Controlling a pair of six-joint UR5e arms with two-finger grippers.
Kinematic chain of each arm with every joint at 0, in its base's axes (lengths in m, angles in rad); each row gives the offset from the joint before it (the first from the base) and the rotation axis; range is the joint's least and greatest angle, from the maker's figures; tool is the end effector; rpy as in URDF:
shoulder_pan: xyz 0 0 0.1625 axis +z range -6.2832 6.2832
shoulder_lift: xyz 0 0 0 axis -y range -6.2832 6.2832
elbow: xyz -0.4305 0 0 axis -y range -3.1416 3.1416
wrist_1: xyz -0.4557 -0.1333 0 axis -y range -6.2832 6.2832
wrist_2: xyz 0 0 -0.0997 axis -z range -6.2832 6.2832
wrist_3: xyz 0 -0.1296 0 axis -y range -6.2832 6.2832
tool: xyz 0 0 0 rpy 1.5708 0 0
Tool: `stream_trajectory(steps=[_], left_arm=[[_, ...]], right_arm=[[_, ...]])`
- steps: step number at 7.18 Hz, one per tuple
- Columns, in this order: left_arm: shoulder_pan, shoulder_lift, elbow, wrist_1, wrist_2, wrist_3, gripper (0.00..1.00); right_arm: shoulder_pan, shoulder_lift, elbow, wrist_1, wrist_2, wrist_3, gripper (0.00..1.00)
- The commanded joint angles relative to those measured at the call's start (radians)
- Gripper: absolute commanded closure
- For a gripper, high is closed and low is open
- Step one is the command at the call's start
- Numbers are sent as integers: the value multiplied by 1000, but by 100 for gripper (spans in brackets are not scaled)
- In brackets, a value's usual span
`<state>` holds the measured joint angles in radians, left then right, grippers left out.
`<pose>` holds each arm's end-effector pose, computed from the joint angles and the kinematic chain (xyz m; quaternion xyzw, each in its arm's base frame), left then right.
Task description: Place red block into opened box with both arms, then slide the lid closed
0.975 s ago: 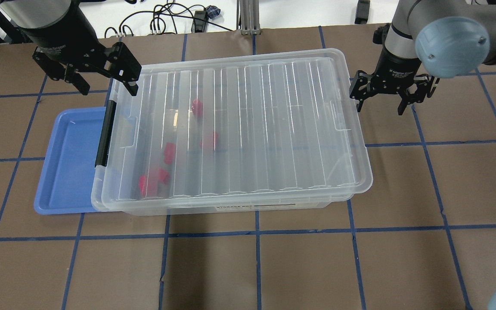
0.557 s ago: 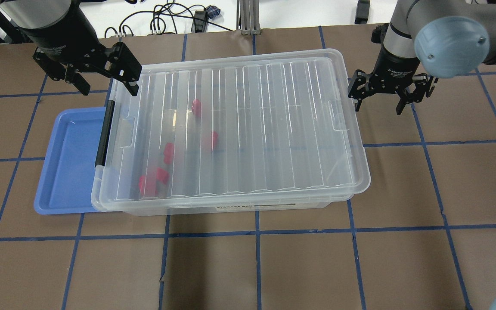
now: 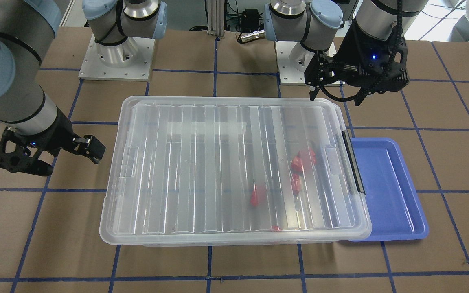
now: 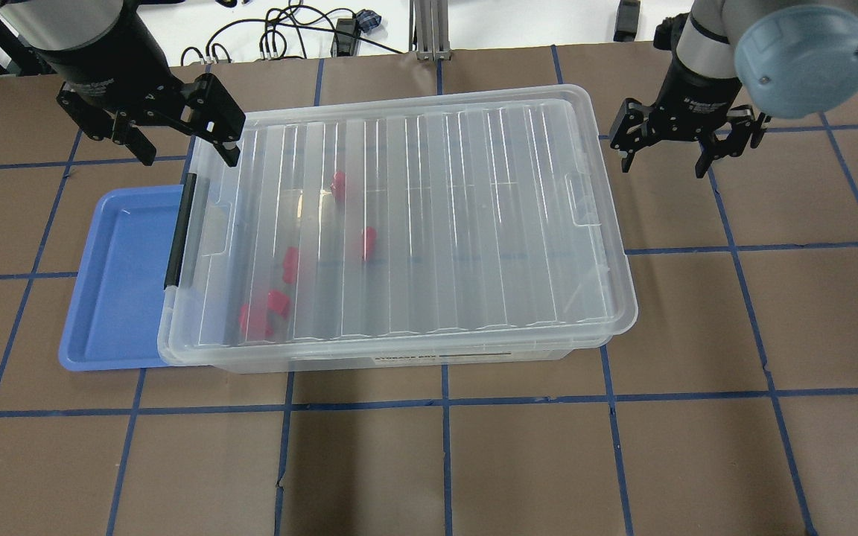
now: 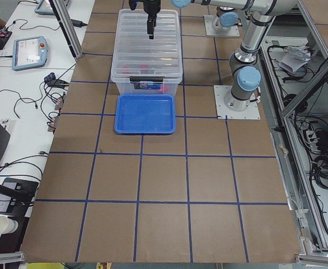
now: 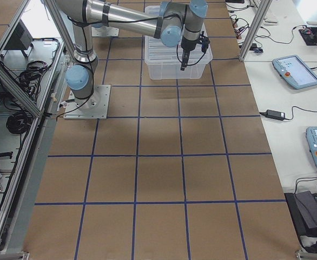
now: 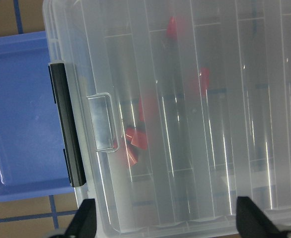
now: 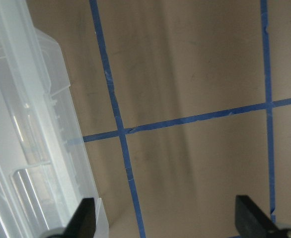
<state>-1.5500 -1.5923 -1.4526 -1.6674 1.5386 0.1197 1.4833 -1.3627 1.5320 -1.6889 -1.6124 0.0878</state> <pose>-0.1257 -0.5653 0.5074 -0.0494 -0.9986 0.0012 0.0161 0.0723 -0.6398 0.3725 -0.0870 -0.9957 -0.0256 0.0208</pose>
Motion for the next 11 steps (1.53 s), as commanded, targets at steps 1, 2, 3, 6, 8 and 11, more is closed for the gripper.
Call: stream_trajectory(steps=[1, 2, 3, 6, 8, 11], left_arm=[[1, 0, -2, 0, -2, 0, 0], [1, 0, 0, 0, -2, 0, 0], [1, 0, -2, 0, -2, 0, 0], [1, 0, -3, 0, -2, 0, 0], [-1, 0, -3, 0, -2, 0, 0], [-1, 0, -3, 0, -2, 0, 0]], right_arm=[[2, -68, -32, 5, -50, 12, 0], [3, -96, -30, 43, -50, 13, 0], [21, -128, -30, 54, -53, 36, 0], [126, -197, 6, 128, -43, 76, 0], [115, -197, -3, 274, -38, 9, 0], [74, -205, -3, 296, 6, -60, 0]])
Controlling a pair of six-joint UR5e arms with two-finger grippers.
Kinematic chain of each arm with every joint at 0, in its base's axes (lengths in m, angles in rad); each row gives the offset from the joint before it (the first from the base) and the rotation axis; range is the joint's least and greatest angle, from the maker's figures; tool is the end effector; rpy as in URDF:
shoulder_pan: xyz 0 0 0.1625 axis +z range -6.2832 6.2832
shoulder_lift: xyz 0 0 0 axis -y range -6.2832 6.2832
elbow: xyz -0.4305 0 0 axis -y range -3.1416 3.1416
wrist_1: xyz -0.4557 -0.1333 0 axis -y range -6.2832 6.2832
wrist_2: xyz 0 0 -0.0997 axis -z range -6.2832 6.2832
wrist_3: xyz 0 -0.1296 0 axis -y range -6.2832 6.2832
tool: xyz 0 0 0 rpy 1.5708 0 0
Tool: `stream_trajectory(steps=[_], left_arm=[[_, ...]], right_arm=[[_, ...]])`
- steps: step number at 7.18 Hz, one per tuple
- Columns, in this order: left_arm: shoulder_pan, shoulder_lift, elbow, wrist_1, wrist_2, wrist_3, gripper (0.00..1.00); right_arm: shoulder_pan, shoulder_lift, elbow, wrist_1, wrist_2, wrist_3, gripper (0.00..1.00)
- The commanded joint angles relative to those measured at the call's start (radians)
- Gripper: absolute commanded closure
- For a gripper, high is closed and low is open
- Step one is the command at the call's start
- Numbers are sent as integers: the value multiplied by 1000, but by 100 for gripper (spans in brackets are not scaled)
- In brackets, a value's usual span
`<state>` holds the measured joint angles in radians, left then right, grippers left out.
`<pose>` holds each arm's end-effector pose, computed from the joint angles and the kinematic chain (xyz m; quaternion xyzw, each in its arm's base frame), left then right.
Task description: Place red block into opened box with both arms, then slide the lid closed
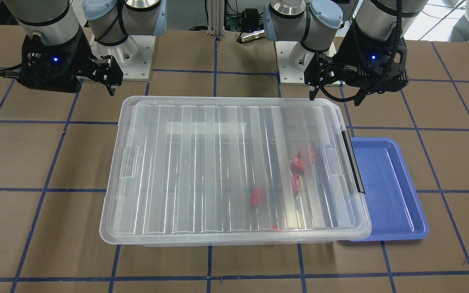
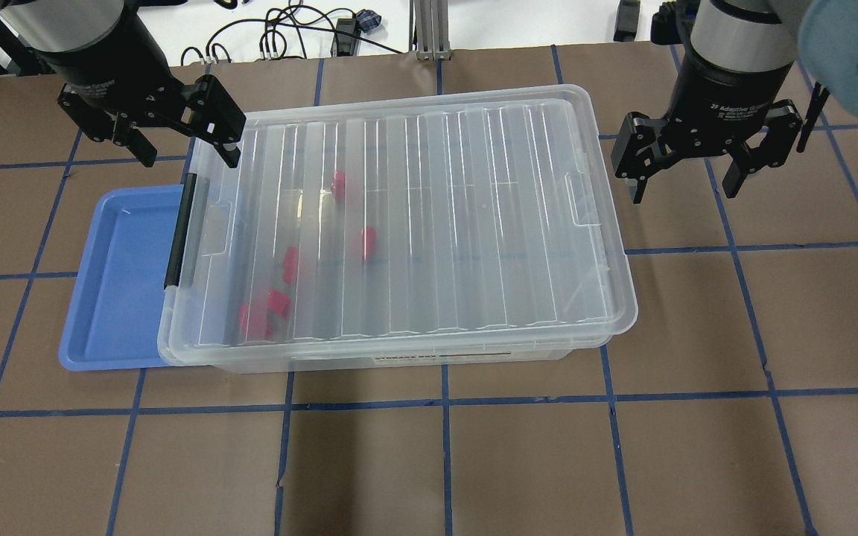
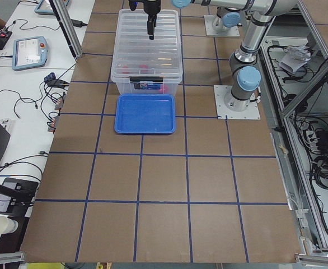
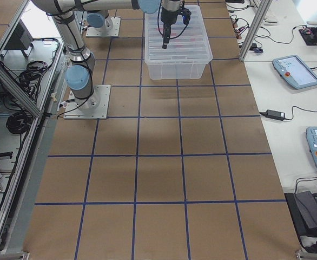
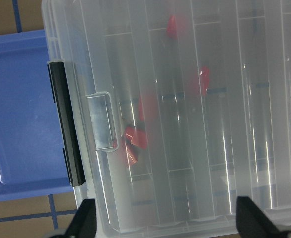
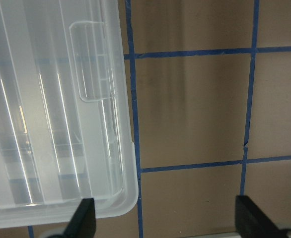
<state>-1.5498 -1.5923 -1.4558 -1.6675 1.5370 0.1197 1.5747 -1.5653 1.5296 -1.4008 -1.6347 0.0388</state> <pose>-0.1258 -0.5650 0.5056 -0.0493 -0.9986 -0.0004 0.0170 0.1271 -0.5388 0.4677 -0.0153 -0.9971 -0.0664 0.0333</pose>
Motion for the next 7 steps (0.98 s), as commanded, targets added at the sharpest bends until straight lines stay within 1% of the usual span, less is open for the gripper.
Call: stream_trajectory(steps=[1, 3, 5, 7], left_arm=[[-1, 2, 0, 0, 0, 0, 0], [-3, -2, 2, 2, 9, -18, 0], [-3, 2, 2, 2, 11, -11, 0], [-3, 6, 2, 2, 11, -14, 0]], right_arm=[[-24, -5, 10, 17, 30, -11, 0], [-18, -19, 11, 29, 36, 1, 0], [-18, -19, 4, 28, 61, 3, 0], [-18, -19, 11, 28, 58, 22, 0]])
